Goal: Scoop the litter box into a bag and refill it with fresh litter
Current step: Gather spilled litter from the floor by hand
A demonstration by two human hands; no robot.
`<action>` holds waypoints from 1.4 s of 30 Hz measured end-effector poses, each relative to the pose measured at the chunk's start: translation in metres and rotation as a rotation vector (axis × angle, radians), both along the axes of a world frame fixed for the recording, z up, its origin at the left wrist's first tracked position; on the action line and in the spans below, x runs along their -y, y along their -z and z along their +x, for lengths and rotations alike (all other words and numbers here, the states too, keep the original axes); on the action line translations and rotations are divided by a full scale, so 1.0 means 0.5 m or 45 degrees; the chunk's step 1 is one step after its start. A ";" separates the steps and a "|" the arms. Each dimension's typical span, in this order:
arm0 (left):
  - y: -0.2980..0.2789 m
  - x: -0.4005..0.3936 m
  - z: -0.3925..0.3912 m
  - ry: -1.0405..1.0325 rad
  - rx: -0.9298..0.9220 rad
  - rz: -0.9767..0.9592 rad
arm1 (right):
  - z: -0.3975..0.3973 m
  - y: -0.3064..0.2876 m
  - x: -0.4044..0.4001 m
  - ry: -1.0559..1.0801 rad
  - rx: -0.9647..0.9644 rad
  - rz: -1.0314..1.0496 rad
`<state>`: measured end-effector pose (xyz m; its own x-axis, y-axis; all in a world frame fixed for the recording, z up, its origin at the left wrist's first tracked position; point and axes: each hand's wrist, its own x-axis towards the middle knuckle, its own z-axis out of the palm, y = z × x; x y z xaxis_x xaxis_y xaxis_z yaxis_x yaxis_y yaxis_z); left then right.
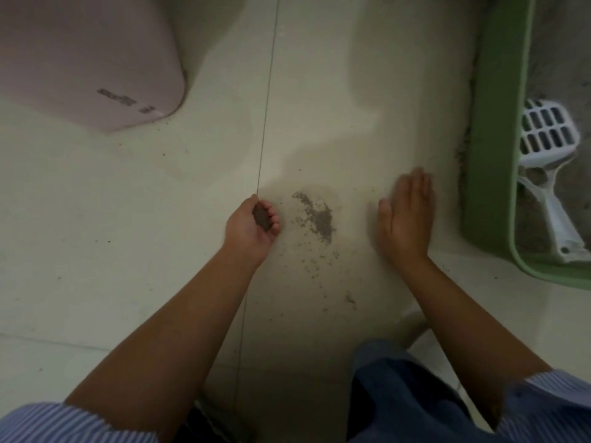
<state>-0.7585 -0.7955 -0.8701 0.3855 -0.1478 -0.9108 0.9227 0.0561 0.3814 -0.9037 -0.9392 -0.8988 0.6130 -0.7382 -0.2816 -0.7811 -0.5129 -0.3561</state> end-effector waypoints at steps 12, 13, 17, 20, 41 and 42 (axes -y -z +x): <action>-0.008 -0.014 0.021 -0.015 0.044 -0.042 | 0.003 -0.018 -0.036 -0.427 0.363 0.050; -0.008 -0.013 0.019 -0.014 0.042 -0.041 | -0.019 -0.012 -0.006 -0.305 0.370 -0.009; -0.003 -0.011 0.008 -0.037 0.052 -0.010 | -0.076 0.003 0.012 -0.025 0.166 0.121; 0.004 -0.017 0.006 -0.116 0.110 0.065 | -0.058 0.015 -0.059 -0.202 0.092 0.048; 0.003 -0.081 0.000 -0.209 0.074 0.000 | -0.002 0.084 -0.107 -1.791 0.424 -0.554; 0.005 -0.081 -0.002 -0.212 0.070 0.001 | 0.014 0.086 -0.099 -1.807 0.373 -0.554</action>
<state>-0.7597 -0.7549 -0.8724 0.4536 -0.0769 -0.8879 0.8785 0.2063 0.4309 -0.8969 -0.8898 -0.9419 0.8618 0.5047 0.0513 0.5065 -0.8616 -0.0336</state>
